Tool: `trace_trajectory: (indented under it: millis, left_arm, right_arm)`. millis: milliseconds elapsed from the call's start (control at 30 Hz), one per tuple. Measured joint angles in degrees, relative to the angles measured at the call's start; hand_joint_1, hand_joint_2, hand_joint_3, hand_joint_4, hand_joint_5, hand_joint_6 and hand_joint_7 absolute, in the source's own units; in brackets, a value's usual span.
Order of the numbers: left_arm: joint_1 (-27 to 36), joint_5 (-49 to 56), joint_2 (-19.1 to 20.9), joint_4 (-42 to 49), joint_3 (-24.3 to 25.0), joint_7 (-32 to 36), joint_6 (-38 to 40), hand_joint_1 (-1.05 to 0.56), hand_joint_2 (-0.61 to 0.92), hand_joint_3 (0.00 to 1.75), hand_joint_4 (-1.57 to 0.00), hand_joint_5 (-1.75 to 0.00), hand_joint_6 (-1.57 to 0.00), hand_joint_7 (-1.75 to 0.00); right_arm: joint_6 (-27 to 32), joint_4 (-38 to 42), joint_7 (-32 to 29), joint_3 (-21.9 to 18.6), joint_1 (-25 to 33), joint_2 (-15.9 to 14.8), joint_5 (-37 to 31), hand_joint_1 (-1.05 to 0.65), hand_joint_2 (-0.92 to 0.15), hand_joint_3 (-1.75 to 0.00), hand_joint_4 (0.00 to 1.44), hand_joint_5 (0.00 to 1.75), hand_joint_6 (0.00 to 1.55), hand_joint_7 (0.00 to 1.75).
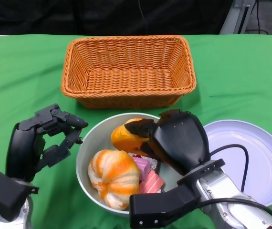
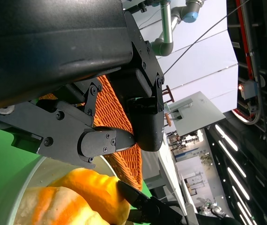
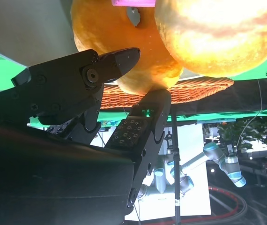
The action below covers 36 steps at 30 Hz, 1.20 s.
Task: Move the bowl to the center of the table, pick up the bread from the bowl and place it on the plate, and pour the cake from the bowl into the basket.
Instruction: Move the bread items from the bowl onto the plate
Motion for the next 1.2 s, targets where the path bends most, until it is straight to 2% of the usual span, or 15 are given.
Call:
trace_trajectory:
  millis: [133,500,633,800,933,1200]
  left_arm:
    - [0.0,0.1,0.0,0.0,0.0,0.4,0.0,-0.17,0.78,0.59,-0.83,-1.49,-0.89,-1.05]
    - [0.0,-0.1,0.1,0.0,-0.1,0.4,0.0,-0.17,0.79,0.58,-0.82,-1.48,-0.88,-1.04]
    - [0.0,-0.1,0.1,0.0,-0.1,0.4,0.0,-0.17,0.79,0.58,-0.82,-1.47,-0.88,-1.03]
    - [0.0,-0.1,0.1,0.1,-0.1,0.4,0.0,-0.16,0.79,0.59,-0.83,-1.46,-0.89,-1.0]
    - [0.0,0.0,0.1,0.2,-0.1,0.6,0.0,-0.16,0.78,0.59,-0.83,-1.44,-0.9,-0.99]
    - [0.0,0.0,0.1,0.2,-0.1,1.1,-0.1,-0.15,0.78,0.59,-0.83,-1.44,-0.9,-0.98]
  right_arm:
    - [-0.8,0.8,-0.6,0.0,-0.4,0.0,0.9,-0.34,-0.79,0.0,0.87,0.99,1.2,0.03]
    - [-7.0,1.0,-1.1,-1.9,-0.5,-0.8,4.7,-0.28,-0.8,0.0,0.81,1.08,1.2,0.02]
    - [-8.4,0.9,-2.2,-2.3,-0.5,-1.1,5.1,-0.28,-0.78,0.0,0.8,1.07,1.2,0.02]
    - [-10.1,-0.3,-2.1,-4.0,-0.4,-1.3,6.6,-0.26,-0.79,0.0,0.82,0.97,1.2,0.02]
    - [-11.2,-1.2,-2.1,-4.4,-0.4,-1.5,7.0,-0.24,-0.79,0.0,0.84,1.01,1.21,0.02]
    - [-11.3,-2.9,-2.0,-5.2,0.7,-1.6,7.4,-0.25,-0.79,0.0,0.84,0.95,1.2,0.01]
